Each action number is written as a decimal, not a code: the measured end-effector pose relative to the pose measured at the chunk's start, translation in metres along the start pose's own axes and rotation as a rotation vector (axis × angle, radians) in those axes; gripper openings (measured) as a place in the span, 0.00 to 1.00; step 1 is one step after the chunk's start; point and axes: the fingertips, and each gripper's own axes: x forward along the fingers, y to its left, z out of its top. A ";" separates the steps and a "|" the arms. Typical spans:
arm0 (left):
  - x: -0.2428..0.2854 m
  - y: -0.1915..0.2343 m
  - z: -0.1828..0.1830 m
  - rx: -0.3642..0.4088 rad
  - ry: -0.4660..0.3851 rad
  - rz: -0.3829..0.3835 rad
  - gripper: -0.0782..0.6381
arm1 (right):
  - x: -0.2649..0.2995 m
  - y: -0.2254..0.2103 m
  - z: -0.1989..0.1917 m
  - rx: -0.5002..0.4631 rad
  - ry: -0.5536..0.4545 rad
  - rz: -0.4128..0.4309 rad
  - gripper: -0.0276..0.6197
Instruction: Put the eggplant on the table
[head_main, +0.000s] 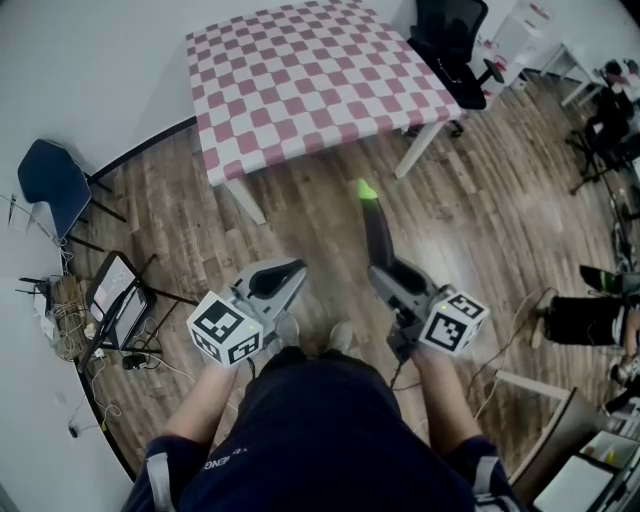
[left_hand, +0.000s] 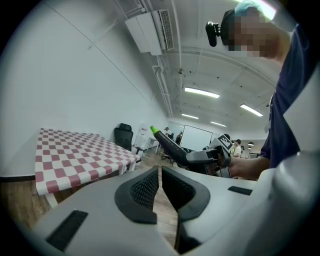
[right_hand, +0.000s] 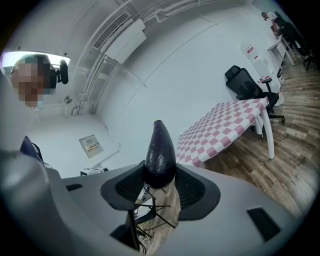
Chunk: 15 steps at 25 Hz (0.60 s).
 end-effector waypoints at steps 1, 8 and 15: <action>0.002 0.000 -0.001 -0.003 0.002 0.001 0.17 | 0.001 -0.001 0.000 0.002 0.003 0.002 0.35; 0.013 -0.006 -0.013 -0.013 0.031 0.008 0.17 | 0.000 -0.017 -0.007 -0.008 0.025 -0.015 0.35; 0.042 -0.012 -0.006 0.000 0.033 0.012 0.17 | -0.013 -0.036 0.005 -0.082 0.048 -0.039 0.35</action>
